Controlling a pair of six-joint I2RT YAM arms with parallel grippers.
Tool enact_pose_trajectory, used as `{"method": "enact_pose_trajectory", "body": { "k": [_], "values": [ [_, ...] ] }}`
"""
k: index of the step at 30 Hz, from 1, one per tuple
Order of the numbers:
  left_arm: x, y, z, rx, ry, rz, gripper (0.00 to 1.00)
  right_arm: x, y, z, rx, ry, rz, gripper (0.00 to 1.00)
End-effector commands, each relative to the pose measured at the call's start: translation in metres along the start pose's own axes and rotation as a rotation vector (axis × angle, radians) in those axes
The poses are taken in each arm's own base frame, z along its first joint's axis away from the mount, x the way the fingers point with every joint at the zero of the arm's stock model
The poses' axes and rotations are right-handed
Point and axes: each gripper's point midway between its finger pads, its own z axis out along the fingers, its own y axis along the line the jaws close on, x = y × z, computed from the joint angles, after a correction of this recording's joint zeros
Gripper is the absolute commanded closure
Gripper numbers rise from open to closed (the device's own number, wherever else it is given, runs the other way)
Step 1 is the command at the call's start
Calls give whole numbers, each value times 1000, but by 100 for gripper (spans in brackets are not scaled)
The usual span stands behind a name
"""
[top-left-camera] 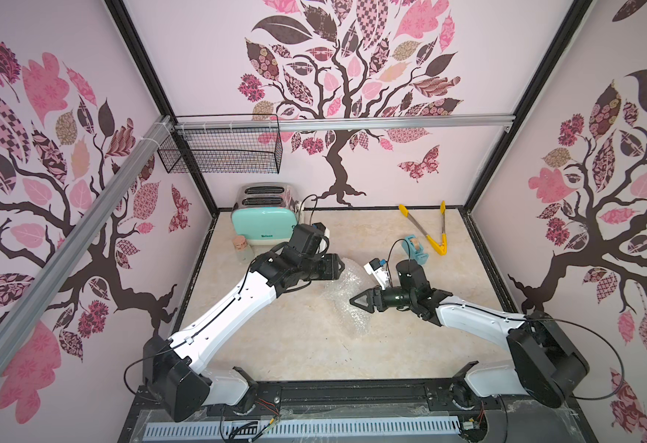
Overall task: Wrap mugs in bubble wrap
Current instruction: Wrap the mug in bubble wrap.
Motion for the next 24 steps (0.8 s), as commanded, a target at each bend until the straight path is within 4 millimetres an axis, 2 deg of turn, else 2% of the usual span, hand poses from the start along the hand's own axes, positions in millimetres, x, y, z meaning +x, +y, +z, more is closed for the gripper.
{"method": "enact_pose_trajectory", "body": {
  "k": [1, 4, 9, 11, 17, 24],
  "values": [
    [3, -4, 24, -8, 92, 47, 51, 3, 0, 2, -15, 13, -8, 32],
    [6, -13, 48, 9, 154, 72, 53, 4, -1, 3, -13, 16, -6, 32],
    [38, -16, 91, 23, 301, 99, 60, 4, -1, 3, -12, 18, -5, 30],
    [51, -11, 99, 15, 344, 100, 63, 3, -1, 3, -13, 16, -6, 30],
    [82, 19, 96, -58, 368, 86, 65, -3, 10, -4, -23, -1, -19, 28],
    [102, 41, 89, -102, 358, 57, 65, -15, 36, -16, -80, -37, -41, 21]
  ]
}}
